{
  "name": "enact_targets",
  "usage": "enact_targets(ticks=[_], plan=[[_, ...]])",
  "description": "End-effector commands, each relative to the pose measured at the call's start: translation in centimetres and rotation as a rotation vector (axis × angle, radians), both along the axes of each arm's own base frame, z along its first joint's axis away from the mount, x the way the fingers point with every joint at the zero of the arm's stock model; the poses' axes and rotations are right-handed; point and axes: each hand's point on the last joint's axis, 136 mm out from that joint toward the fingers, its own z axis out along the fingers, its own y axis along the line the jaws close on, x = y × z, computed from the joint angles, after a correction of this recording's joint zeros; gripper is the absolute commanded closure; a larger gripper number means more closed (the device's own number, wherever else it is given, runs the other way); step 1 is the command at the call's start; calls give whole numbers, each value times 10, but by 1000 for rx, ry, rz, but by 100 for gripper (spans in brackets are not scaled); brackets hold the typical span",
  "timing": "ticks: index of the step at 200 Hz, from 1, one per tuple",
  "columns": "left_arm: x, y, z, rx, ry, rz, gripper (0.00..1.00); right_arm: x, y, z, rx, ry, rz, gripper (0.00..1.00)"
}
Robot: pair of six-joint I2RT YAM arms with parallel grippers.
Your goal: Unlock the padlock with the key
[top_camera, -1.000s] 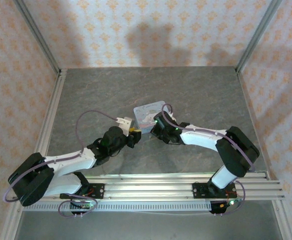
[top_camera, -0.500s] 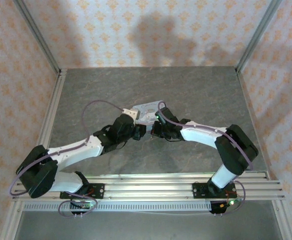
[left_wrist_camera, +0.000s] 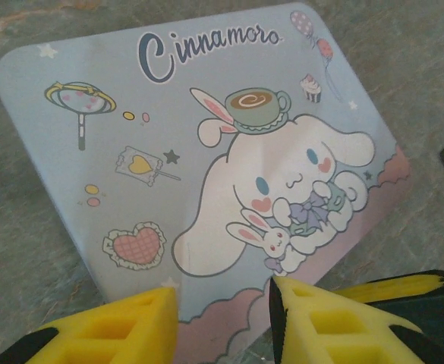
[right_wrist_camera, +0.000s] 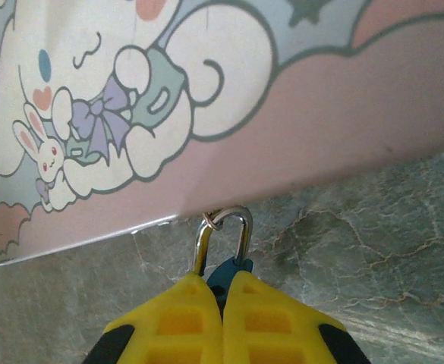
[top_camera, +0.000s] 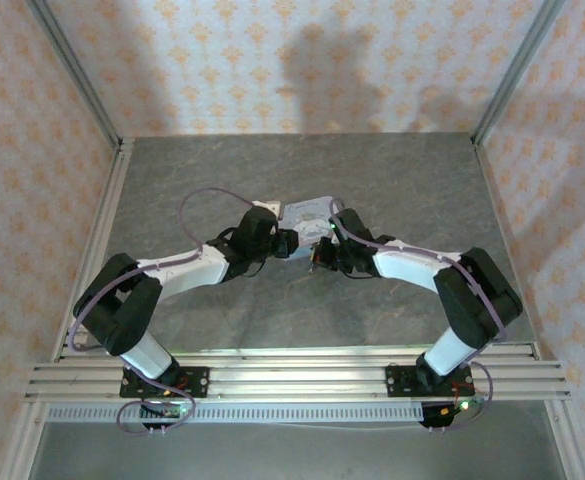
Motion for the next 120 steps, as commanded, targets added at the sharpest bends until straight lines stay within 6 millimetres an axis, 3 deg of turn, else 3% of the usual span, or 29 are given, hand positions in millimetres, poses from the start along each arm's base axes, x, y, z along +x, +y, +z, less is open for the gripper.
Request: enact_targets(ticks=[1, 28, 69, 94, 120], plan=[[-7, 9, -31, 7, 96, 32, 62, 3, -8, 2, 73, 10, -110, 100], [-6, 10, -40, 11, 114, 51, 63, 4, -9, 7, 105, 4, -129, 100], [-6, 15, -47, 16, 126, 74, 63, -7, -9, 14, 24, 1, 17, 100], [-7, 12, -37, -28, 85, 49, 63, 0, -24, 9, -42, 67, -50, 100], [-9, 13, -18, -46, 15, 18, 63, 4, -16, 11, 0, 90, -59, 100]])
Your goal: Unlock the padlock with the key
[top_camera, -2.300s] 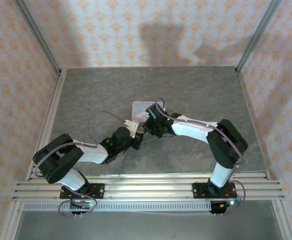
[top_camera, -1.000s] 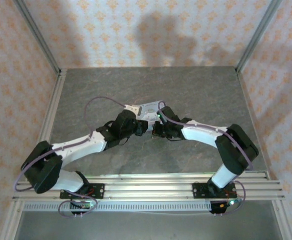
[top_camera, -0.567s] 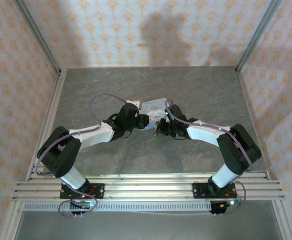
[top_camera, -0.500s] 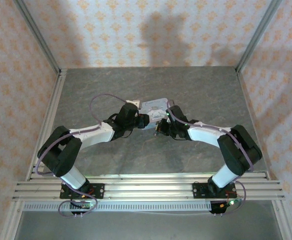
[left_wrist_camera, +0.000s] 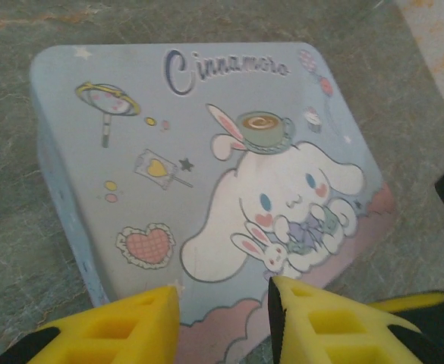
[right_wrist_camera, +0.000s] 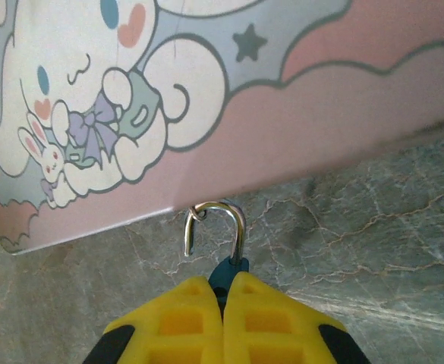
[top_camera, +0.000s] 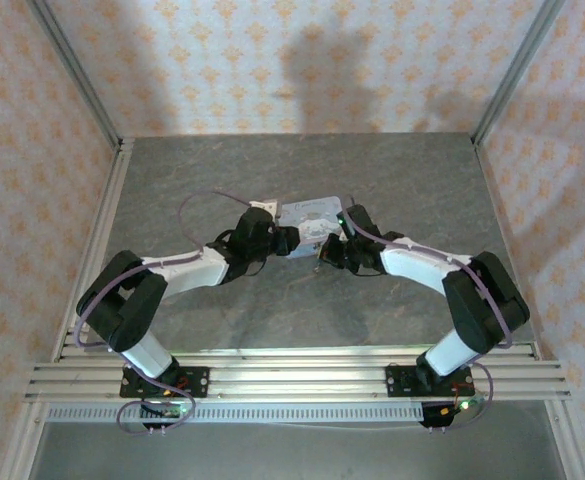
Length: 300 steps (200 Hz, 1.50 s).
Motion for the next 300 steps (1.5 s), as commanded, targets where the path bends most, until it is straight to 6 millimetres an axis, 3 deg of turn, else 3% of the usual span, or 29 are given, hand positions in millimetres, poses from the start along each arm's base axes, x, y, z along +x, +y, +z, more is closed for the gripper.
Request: enact_targets(ticks=[1, 31, 88, 158, 206, 238, 300], plan=[[-15, 16, -19, 56, 44, -9, 63, 2, -1, 1, 0, 28, -12, 100], [-19, 18, -7, 73, 0, -35, 63, 8, -9, -2, -10, 37, -114, 100], [-30, 34, 14, 61, -54, 1, 62, 29, -6, 7, 112, 16, -293, 100], [-48, 62, 28, 110, -90, 59, 62, 41, -13, -7, 135, 72, -488, 100], [-59, 77, 30, 127, -100, 93, 61, 54, -7, 11, 104, -22, -504, 100], [-65, 88, 34, 152, -113, 113, 60, 60, -4, 12, 58, -22, -484, 100], [-74, 105, 36, 209, -115, 141, 57, 61, -20, 21, -27, -71, -508, 100]])
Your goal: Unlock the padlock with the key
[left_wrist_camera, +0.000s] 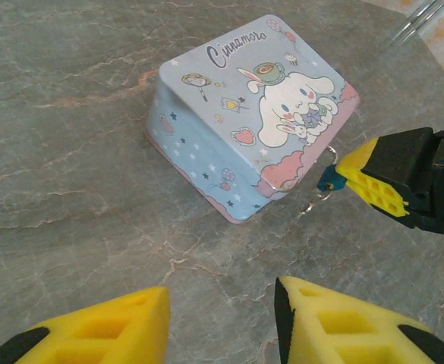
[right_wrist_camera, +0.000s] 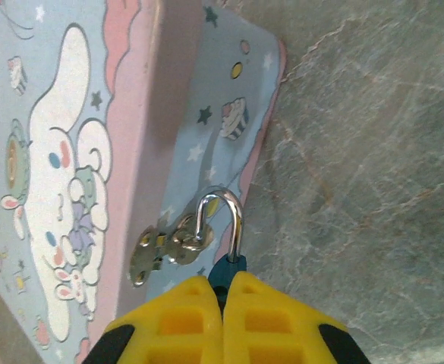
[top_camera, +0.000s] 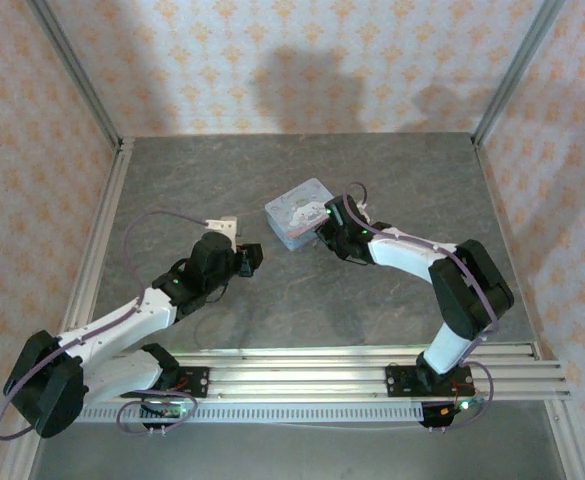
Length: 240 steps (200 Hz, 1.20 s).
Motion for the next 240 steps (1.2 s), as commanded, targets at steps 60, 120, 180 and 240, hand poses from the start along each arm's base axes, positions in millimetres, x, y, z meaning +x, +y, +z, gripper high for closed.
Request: enact_targets(ticks=[60, 120, 180, 240], plan=[[-22, 76, 10, 293, 31, 203, 0, -11, -23, 56, -179, -120, 87, 100], [-46, 122, 32, 350, 45, 348, 0, -66, 67, 45, -166, 2, 508, 100], [-64, 114, 16, 312, 162, 283, 0, -121, 124, -15, -71, 169, 727, 100], [-67, 109, 11, 283, 186, 272, 0, -115, 92, -4, -262, 128, 734, 67]])
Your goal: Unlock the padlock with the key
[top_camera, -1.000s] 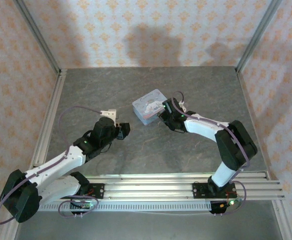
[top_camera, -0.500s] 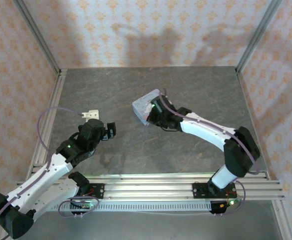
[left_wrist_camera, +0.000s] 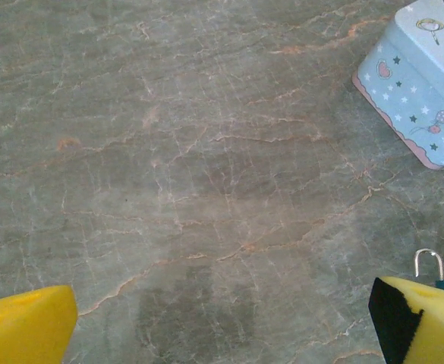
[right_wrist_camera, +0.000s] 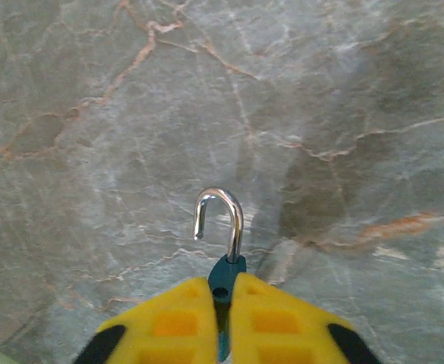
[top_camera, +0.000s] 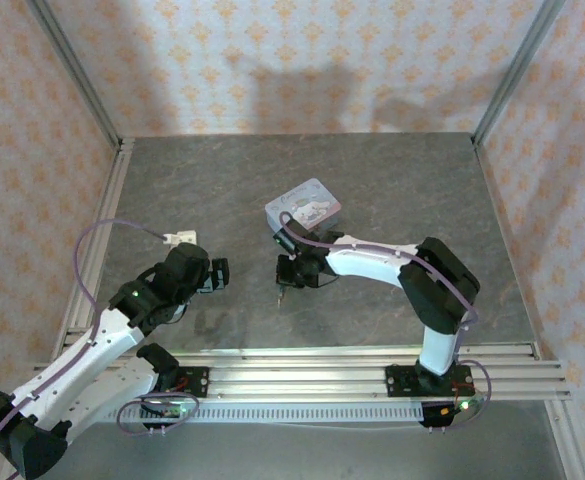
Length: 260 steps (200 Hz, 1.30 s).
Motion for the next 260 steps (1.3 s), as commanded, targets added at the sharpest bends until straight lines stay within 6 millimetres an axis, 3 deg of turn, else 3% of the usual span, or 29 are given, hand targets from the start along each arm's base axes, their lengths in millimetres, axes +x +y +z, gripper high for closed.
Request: enact_targets(ticks=[1, 31, 63, 85, 115, 132, 145, 171, 202, 227, 260], plan=[[-2, 2, 5, -14, 9, 16, 0, 7, -17, 24, -65, -87, 17, 66], [3, 2, 13, 32, 7, -8, 0, 9, -42, 48, -122, -173, 6, 51], [16, 4, 35, 99, -16, -39, 0, 19, -84, 93, -195, -353, -47, 40], [33, 9, 56, 95, -41, -40, 0, 33, -135, 132, -294, -528, -147, 29], [67, 19, 87, 167, -142, -55, 0, 48, -219, 173, -454, -744, -363, 0], [86, 33, 107, 260, -228, -12, 0, 51, -264, 185, -528, -839, -478, 1], [101, 33, 111, 329, -271, -56, 0, 53, -292, 191, -602, -921, -549, 0], [127, 47, 98, 470, -275, -41, 0, 55, -329, 192, -722, -1057, -590, 0], [151, 62, 46, 368, -271, -1, 0, 54, -362, 164, -754, -1096, -663, 0], [156, 76, 4, 252, -266, 32, 0, 56, -378, 140, -682, -1127, -729, 0], [155, 89, -22, 147, -336, 83, 0, 62, -388, 122, -608, -1153, -771, 0]])
